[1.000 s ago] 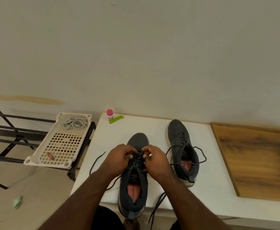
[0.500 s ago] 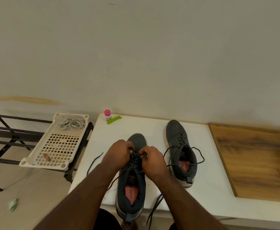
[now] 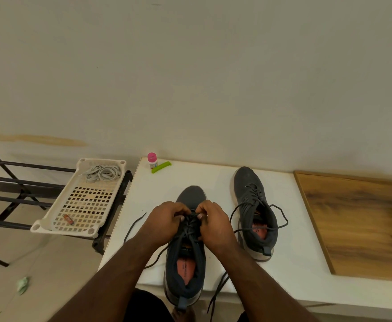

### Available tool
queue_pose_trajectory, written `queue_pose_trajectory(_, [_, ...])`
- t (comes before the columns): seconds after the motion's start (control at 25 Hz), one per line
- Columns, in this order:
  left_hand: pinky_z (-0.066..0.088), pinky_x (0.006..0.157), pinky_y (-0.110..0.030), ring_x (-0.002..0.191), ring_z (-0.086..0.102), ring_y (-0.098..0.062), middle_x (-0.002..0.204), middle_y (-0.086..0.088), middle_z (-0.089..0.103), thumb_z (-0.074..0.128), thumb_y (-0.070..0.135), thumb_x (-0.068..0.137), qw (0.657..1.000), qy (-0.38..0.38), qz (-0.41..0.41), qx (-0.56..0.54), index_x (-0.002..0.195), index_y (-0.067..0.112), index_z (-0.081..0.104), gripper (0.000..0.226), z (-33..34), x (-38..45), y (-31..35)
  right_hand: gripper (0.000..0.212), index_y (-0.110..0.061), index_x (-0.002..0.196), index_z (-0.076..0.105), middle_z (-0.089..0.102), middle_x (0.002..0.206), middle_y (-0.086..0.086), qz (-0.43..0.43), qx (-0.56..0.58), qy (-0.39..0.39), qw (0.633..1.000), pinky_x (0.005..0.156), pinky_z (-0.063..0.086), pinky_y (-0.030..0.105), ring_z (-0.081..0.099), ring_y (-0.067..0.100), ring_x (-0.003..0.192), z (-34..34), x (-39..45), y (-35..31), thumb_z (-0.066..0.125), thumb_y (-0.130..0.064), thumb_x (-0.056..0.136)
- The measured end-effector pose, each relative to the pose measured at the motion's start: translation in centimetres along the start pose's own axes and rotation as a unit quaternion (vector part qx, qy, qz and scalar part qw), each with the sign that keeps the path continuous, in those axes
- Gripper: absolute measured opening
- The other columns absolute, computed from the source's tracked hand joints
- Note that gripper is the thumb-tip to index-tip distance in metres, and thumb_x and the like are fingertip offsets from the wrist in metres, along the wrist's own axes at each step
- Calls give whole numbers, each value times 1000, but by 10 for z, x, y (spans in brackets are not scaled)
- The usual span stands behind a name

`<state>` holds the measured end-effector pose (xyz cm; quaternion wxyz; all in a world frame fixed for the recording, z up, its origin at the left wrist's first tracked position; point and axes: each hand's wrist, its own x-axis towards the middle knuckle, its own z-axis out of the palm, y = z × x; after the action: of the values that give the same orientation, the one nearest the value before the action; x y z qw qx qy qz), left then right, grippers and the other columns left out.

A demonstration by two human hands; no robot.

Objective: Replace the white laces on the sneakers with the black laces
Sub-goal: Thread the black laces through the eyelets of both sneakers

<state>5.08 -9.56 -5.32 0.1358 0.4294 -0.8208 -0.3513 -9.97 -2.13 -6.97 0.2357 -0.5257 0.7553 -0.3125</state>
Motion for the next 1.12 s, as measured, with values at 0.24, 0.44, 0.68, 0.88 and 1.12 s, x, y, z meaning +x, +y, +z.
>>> queue_pose_trajectory(0.24, [47,76,-23,85,60,-7,88,8,66,58,8,92,998,31,-15,-56,86,24,64,18,-1,-7,3,21,-29,96,52,55,94,-9,17,24,-6,1000,75,59,41,59,12,86,-4,-4,-3,49,-8,96])
queue_pose_trajectory(0.44, [42,79,-16,91,56,-4,94,9,63,59,9,92,998,42,-19,-41,92,23,66,16,2,-8,0,24,-31,95,53,57,93,-8,42,40,-10,998,76,60,40,61,13,86,-6,-6,-5,52,-6,95])
queue_pose_trajectory(0.68, [43,78,-20,89,56,-6,92,8,62,55,10,94,997,55,-21,-58,91,22,62,14,2,-12,4,19,-24,95,56,57,96,-6,29,10,-12,999,81,56,32,56,8,86,-10,-7,-11,52,-5,95])
queue_pose_trajectory(0.88, [39,73,-16,84,57,-2,90,9,65,57,11,94,998,49,-28,-32,91,22,67,16,3,-8,7,18,-24,93,56,56,94,-8,33,13,-12,999,80,58,36,58,10,86,-11,-9,-11,54,-6,94])
queue_pose_trajectory(1.12, [44,76,-12,89,62,0,93,13,68,61,11,93,990,61,-59,-109,99,28,67,18,0,-18,-1,19,-27,84,63,58,93,-11,21,19,-40,999,80,57,27,61,11,87,-16,-14,-12,62,-10,92])
